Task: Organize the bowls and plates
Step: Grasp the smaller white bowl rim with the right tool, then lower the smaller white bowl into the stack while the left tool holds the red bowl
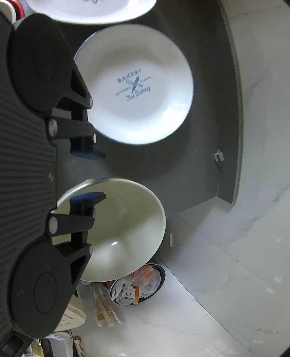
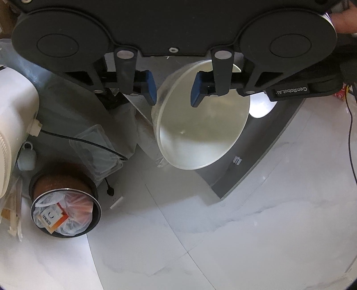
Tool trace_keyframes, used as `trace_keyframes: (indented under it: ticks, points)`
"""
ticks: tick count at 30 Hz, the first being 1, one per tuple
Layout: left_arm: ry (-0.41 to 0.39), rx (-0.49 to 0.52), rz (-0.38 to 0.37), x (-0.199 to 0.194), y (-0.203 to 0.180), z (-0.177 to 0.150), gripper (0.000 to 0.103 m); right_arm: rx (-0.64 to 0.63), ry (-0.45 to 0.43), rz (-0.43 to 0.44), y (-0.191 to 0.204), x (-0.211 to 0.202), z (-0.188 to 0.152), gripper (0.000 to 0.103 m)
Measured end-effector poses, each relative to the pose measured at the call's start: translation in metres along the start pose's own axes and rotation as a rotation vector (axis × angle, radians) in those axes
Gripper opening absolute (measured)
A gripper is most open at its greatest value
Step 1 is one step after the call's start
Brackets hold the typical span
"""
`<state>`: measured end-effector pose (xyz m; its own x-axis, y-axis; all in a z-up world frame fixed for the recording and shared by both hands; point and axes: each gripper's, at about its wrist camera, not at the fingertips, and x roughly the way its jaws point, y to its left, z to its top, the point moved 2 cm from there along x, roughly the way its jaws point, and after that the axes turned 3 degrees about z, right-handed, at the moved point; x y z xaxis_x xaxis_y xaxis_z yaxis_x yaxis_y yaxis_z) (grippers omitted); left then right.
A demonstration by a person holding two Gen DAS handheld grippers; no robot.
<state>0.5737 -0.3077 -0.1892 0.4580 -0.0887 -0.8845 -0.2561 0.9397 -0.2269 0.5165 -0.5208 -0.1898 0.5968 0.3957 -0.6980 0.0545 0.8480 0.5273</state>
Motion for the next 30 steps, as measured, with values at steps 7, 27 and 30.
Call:
trace_keyframes:
  ticks: [7, 27, 30]
  points:
    - [0.021, -0.015, -0.006, 0.017, -0.003, -0.001, 0.013, 0.019, 0.017, -0.027, -0.004, 0.013, 0.000, 0.023]
    - [-0.038, -0.012, -0.075, -0.045, 0.021, -0.006, 0.008, -0.092, -0.050, -0.018, 0.042, -0.036, -0.017, 0.018]
    - [-0.050, -0.009, -0.084, -0.061, 0.029, -0.009, 0.008, -0.103, -0.063, -0.017, 0.053, -0.049, -0.025, 0.018]
